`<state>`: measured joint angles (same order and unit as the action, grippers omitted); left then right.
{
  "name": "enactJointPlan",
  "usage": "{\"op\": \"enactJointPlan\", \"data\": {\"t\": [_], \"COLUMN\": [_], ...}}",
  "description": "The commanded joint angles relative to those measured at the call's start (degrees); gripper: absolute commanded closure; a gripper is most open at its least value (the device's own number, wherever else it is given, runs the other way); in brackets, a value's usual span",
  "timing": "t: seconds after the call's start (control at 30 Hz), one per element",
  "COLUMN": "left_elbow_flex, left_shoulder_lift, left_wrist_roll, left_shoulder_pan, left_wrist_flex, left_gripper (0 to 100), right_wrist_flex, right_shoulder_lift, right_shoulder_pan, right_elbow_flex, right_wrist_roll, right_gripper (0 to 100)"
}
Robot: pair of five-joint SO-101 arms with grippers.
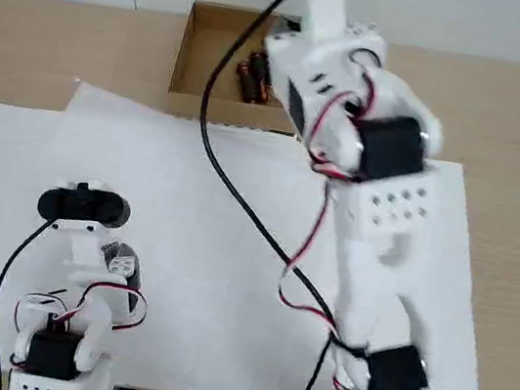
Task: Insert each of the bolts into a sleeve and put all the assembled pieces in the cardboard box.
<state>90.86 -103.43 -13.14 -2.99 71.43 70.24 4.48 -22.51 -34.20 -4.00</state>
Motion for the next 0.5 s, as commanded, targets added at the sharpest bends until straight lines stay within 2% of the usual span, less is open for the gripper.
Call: {"op": "enactJointPlan", "data": {"t": [0.0, 0.23, 0.37, 0.47], "left_elbow_flex": [-0.1, -0.1, -0.1, -0.1], "left_shoulder_lift": [-0.4, -0.4, -0.4, -0.4], "left_wrist_roll": [-0.2, -0.2, -0.2, -0.2], "left_shoulder_pan": [-0.2, -0.2, -0.2, -0.2], "left_wrist_flex": [-1.3, -1.3, -1.3, -1.3], "left_gripper": [99, 99, 99, 99], "right_wrist_flex": [7.6, 24.0, 25.3, 25.2], "right_shoulder_lift": [8.0, 18.9, 26.7, 36.0], "right_shoulder_pan": [3.3, 8.3, 12.8, 13.8], "right_elbow_flex": [-2.9, -2.8, 4.3, 15.7], "right_wrist_roll": [4.6, 10.0, 11.1, 11.2], "right_gripper": [99.6, 99.6, 99.6, 99.6]}}
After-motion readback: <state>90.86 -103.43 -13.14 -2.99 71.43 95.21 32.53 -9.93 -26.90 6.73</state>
